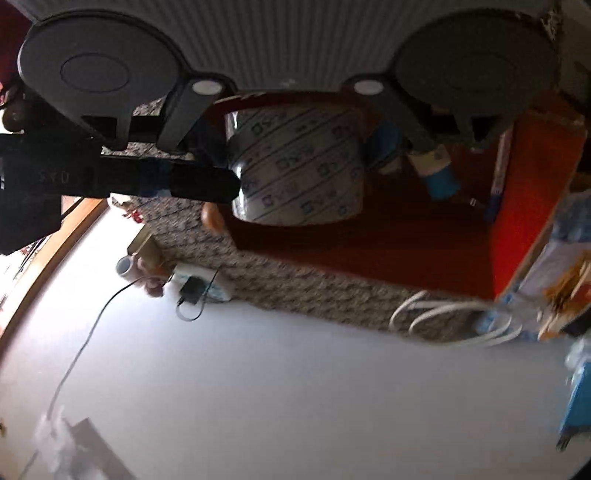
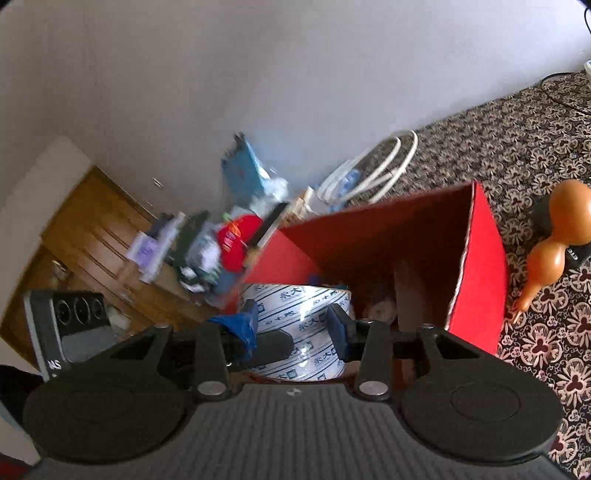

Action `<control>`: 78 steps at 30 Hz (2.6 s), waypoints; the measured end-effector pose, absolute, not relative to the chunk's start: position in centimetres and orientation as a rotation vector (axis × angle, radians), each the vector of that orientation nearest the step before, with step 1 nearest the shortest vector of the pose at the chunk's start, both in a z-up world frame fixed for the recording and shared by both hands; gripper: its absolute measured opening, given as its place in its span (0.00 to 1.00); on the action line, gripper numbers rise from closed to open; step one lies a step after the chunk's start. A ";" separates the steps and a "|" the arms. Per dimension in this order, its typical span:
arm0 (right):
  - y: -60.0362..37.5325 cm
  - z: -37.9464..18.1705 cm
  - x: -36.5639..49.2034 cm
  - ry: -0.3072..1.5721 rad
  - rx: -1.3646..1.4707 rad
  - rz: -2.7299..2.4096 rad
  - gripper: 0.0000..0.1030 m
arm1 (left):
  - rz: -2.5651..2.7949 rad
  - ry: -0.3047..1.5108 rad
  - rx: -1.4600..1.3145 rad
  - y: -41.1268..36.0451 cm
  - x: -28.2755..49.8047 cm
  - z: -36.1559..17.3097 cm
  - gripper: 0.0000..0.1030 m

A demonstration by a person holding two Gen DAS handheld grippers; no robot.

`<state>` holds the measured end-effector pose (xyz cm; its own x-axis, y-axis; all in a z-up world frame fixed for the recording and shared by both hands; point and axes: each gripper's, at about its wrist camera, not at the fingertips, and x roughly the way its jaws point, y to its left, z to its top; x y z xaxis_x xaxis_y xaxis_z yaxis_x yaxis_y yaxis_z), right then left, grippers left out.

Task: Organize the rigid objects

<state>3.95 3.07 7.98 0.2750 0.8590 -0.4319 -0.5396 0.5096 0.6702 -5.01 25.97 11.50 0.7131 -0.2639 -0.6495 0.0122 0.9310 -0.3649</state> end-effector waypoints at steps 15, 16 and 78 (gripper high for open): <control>9.0 6.1 3.5 0.964 0.190 0.737 0.20 | -0.211 0.897 -0.239 24.4 -2.8 8.6 0.65; 8.8 6.1 3.4 0.958 0.195 0.738 0.20 | -0.213 0.899 -0.236 24.5 -2.8 8.5 0.65; 9.0 5.9 0.3 0.762 0.136 0.556 0.21 | 0.081 0.878 -0.032 26.0 -4.5 8.9 1.00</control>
<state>0.32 9.04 5.87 0.5875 0.5237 -0.6169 -0.4275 0.8482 0.3128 -4.55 26.03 8.90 0.6358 0.0578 -0.7697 -0.0841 0.9964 0.0054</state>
